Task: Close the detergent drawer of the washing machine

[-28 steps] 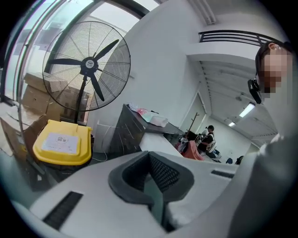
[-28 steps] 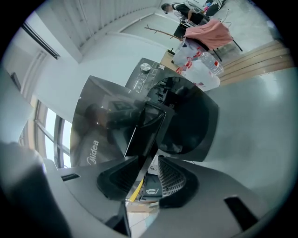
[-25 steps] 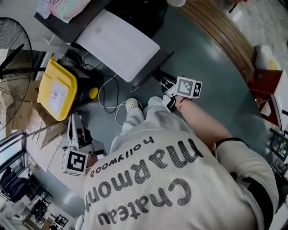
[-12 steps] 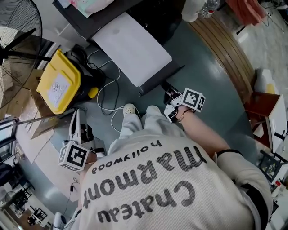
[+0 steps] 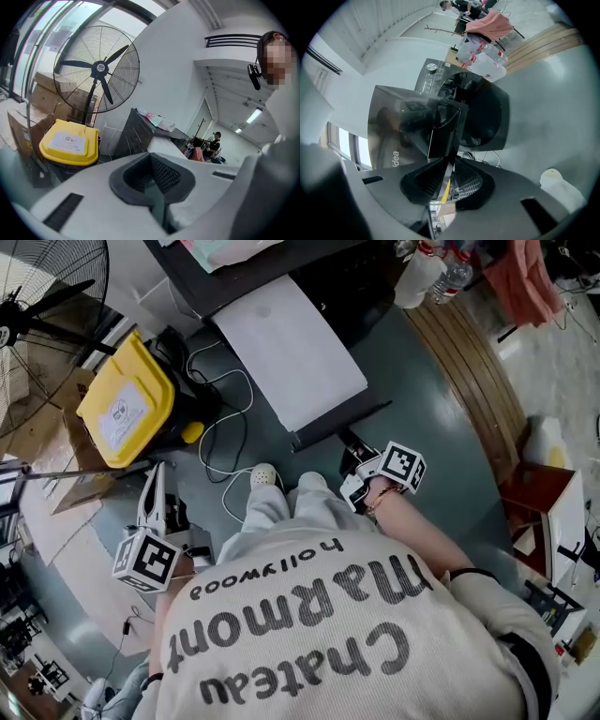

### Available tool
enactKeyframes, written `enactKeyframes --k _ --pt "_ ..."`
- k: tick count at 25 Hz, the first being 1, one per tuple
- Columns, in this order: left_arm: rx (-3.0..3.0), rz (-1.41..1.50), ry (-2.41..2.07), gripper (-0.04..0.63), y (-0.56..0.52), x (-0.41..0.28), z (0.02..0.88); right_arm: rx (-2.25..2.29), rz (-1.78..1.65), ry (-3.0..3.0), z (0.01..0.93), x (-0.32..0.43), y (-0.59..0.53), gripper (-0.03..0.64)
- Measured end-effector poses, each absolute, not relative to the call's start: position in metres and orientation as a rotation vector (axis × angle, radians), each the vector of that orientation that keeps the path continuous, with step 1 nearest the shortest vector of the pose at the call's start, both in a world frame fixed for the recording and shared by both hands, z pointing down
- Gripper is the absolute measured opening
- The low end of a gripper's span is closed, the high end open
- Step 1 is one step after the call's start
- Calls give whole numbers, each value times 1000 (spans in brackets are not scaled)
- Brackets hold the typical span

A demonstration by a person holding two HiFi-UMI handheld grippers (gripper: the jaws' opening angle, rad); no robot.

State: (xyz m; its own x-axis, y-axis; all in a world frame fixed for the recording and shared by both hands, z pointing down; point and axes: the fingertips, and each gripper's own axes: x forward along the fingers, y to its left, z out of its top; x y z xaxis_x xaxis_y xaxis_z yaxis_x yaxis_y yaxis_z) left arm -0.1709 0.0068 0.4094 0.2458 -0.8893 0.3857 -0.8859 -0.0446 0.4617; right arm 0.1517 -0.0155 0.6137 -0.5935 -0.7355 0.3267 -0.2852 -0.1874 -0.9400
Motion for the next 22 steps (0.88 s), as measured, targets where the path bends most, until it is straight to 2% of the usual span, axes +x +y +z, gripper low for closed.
enactKeyframes --k 22 --pt "1886 -14 -1606 8 9 -167 417 -1189 -1904 1685 599 157 -17 80"
